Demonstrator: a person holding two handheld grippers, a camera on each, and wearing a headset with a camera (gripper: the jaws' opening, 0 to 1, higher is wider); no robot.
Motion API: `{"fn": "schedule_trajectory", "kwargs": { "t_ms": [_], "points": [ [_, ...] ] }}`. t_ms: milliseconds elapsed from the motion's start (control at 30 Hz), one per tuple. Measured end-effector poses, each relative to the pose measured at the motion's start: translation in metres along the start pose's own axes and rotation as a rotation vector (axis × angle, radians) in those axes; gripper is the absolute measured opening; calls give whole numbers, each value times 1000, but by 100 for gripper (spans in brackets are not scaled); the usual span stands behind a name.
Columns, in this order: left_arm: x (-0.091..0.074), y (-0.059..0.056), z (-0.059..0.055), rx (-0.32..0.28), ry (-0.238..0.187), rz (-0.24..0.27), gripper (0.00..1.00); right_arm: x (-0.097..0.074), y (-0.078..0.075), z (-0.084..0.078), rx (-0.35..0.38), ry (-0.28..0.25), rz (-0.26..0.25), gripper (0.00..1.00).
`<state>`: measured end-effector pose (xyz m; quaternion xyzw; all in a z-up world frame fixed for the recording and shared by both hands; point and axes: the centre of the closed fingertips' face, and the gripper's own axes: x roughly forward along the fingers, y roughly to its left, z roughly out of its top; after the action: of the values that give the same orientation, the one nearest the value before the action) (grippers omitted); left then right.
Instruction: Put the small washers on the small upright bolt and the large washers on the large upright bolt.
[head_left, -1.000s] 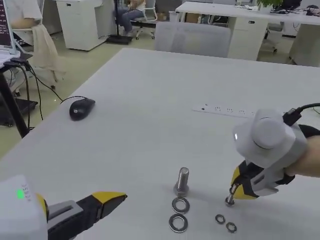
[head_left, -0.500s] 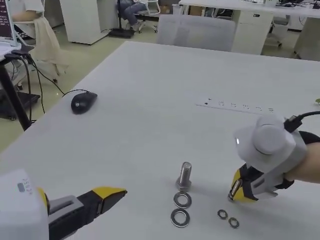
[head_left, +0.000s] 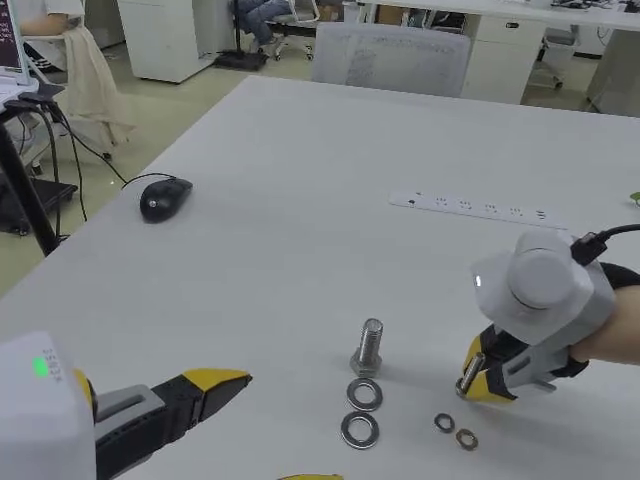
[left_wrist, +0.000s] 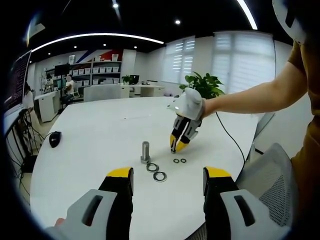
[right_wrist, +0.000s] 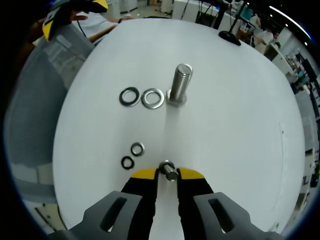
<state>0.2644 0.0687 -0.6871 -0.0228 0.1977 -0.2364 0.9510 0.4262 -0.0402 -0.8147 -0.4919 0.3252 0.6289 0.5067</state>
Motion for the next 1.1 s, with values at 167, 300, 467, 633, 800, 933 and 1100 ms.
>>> {"fn": "schedule_trajectory", "kwargs": {
  "t_ms": [167,300,467,633,800,933,1100],
  "points": [
    [0,0,1,3,-1,-1,55,-6,2,-3,15,-7,-9,17],
    [0,-1,2,9,0,-4,55,-12,4,-7,21,-10,-19,17],
    [0,-3,4,18,-4,-9,55,-18,10,-13,34,-8,-26,17],
    [-1,-7,7,32,-6,-16,55,-22,15,-16,50,-18,-34,16],
    [-3,-11,10,43,-10,-23,55,-23,25,-19,62,-24,-34,16],
    [-4,-14,11,47,-12,-26,55,-23,33,-21,65,-21,-28,16],
    [-7,-18,9,46,-13,-31,55,-22,40,-18,67,-27,-24,16]
  ]
}}
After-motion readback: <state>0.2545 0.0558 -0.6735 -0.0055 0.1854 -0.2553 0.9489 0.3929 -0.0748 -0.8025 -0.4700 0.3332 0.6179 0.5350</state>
